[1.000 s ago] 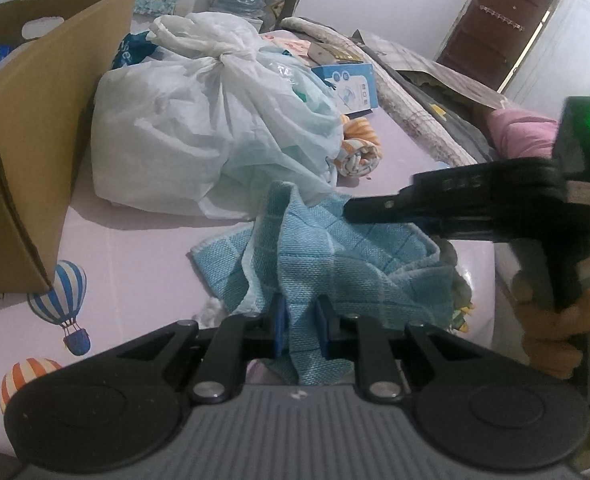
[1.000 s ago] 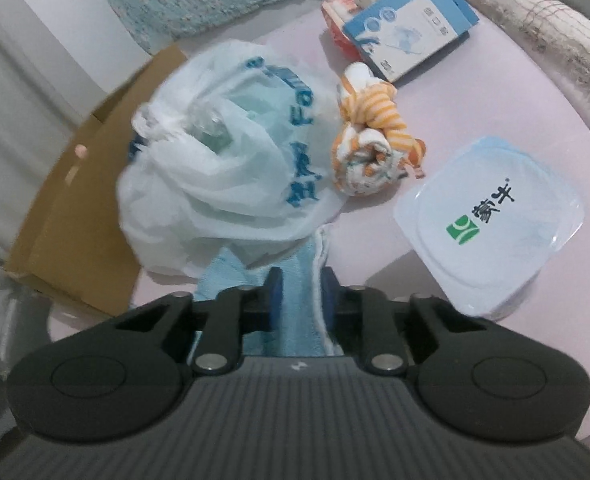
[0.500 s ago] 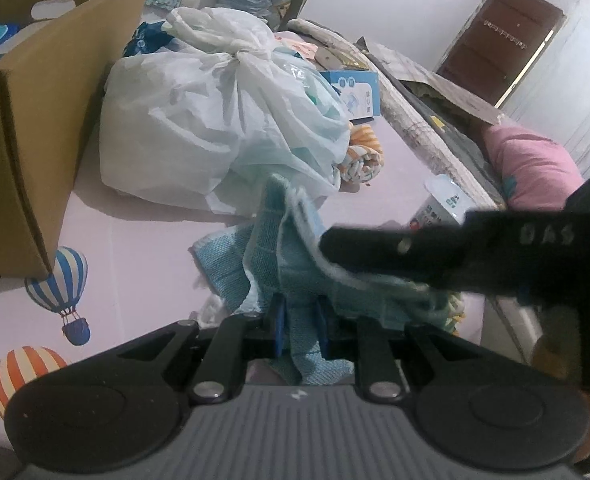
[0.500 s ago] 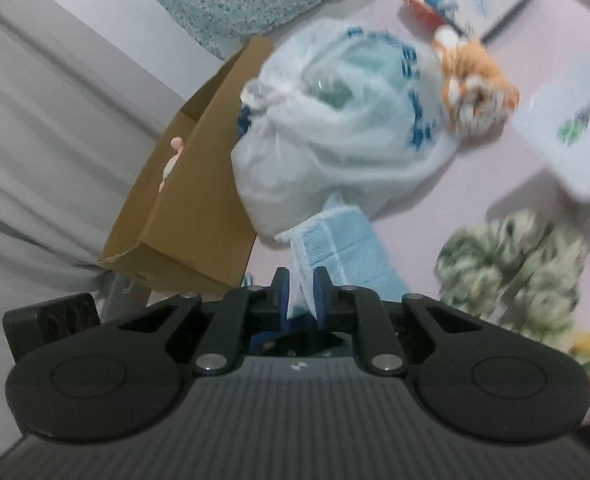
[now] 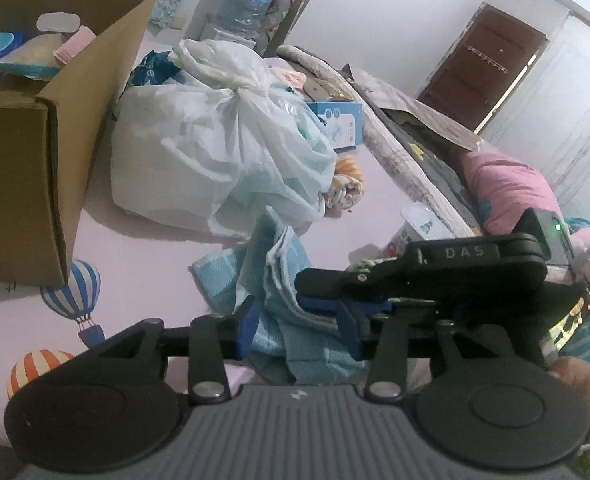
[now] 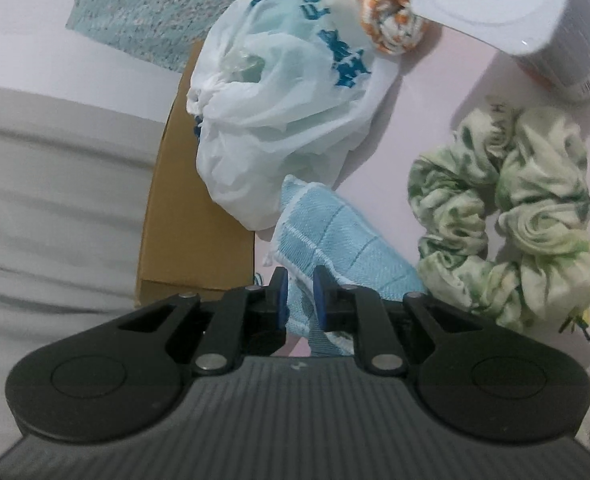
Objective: Organize soft objects
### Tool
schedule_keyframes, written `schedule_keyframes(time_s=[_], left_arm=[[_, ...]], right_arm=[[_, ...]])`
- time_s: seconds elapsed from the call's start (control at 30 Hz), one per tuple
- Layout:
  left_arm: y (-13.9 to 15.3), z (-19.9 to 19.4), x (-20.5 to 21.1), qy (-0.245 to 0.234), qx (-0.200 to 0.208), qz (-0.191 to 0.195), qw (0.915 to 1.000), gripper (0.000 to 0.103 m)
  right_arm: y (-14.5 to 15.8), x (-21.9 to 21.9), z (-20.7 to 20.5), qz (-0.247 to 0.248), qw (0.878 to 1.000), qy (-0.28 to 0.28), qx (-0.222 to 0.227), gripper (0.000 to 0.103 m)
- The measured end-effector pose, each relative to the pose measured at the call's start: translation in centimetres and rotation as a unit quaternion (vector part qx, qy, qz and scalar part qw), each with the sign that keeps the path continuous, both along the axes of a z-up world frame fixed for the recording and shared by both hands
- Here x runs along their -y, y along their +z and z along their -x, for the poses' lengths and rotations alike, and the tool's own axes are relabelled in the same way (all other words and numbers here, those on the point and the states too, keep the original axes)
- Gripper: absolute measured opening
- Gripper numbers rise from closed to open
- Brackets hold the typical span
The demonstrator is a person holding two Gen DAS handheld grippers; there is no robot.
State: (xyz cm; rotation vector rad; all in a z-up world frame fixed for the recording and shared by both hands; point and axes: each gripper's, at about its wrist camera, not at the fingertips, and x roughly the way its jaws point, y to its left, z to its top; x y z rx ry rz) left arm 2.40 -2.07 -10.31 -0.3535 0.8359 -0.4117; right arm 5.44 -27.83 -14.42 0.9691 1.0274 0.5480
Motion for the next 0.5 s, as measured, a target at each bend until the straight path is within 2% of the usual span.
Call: schedule_keyframes(time_s=[0.07,0.1,0.17,0.23,0.4,0.5], left_arm=[[-0.2,-0.4,0.4,0.002,-0.005,-0.011,0.9999,0.045],[-0.3,-0.6,0.6,0.005,-0.006,-0.021,0.9997,0.045],[-0.7,-0.7,0.8,0.016,-0.007,-0.045,0.9988,0.042],[-1.0,-0.9,0.8,0.024,-0.009,-0.054,0.9982,0.042],[-1.5,-1.3,0.6,0.032,-0.026,-0.063,0.9972,0.042],[-1.3,-1.1,0.2,0.036,-0.027,-0.050,0.9978,0.042]], right_arm=[[-0.1,0.1,0.0,-0.007,1.000,-0.004,-0.004,0.015],[-0.2,0.1,0.0,-0.014,1.000,-0.007,-0.006,0.019],[-0.6,0.5,0.1,-0.046,0.999,-0.012,-0.009,0.030],[-0.6,1.1,0.1,-0.074,0.997,-0.018,-0.006,0.047],[-0.2,1.0,0.2,-0.074,0.997,-0.016,0.008,0.051],[-0.3,1.0,0.2,-0.077,0.997,-0.015,0.007,0.051]])
